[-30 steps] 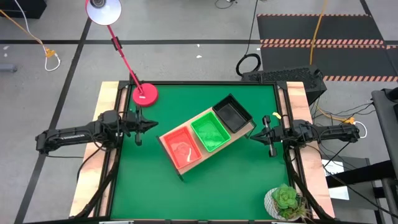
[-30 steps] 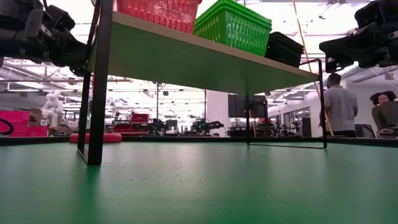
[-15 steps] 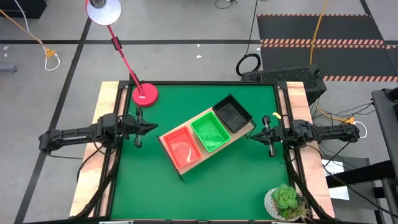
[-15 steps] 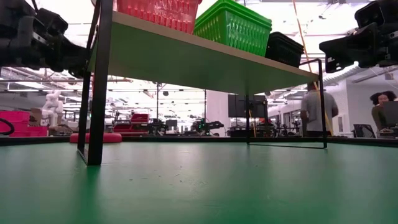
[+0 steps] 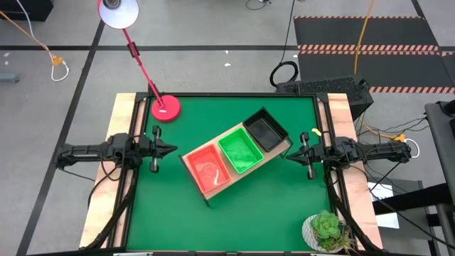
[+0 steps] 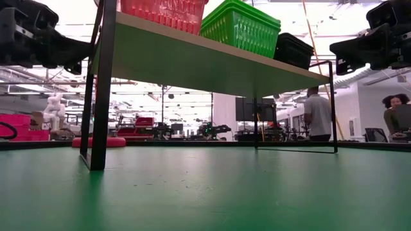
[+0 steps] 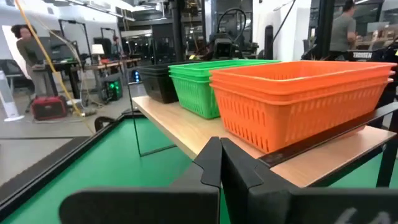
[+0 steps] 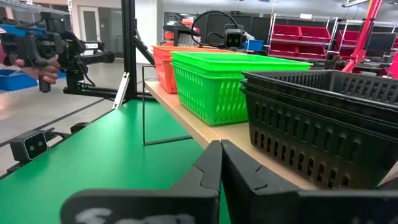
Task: Stack baskets on shelf by color
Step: Return to Home Position
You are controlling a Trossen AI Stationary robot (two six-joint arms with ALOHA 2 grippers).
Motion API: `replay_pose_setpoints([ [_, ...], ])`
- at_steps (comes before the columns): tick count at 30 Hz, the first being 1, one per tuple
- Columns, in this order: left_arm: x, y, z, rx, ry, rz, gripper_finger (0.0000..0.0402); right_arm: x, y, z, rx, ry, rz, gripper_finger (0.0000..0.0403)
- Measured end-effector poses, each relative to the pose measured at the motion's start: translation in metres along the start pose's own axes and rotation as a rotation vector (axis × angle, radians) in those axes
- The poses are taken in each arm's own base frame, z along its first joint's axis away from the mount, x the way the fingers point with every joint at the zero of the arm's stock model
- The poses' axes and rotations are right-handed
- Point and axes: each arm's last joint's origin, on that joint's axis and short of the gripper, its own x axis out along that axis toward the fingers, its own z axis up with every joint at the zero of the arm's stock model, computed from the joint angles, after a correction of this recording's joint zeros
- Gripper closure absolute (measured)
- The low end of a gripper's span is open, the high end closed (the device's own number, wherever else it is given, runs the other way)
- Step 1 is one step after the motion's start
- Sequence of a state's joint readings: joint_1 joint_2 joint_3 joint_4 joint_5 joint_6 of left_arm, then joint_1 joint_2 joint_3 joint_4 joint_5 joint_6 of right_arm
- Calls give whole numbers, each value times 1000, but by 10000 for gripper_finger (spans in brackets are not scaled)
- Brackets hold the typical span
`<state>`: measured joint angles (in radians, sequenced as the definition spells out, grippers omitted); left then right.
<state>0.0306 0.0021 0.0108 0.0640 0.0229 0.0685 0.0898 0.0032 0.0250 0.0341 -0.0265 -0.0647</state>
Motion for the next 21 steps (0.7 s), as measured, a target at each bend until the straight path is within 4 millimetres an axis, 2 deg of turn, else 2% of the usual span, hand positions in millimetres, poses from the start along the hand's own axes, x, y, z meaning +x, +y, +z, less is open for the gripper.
replay_pose_setpoints([
  [13, 0, -2, 1, 27, -5, 26, 401, 0, 0, 0, 0, 0, 0, 403],
  [21, 0, -2, 1, -24, -6, 16, 388, 0, 0, 0, 0, 0, 0, 403],
])
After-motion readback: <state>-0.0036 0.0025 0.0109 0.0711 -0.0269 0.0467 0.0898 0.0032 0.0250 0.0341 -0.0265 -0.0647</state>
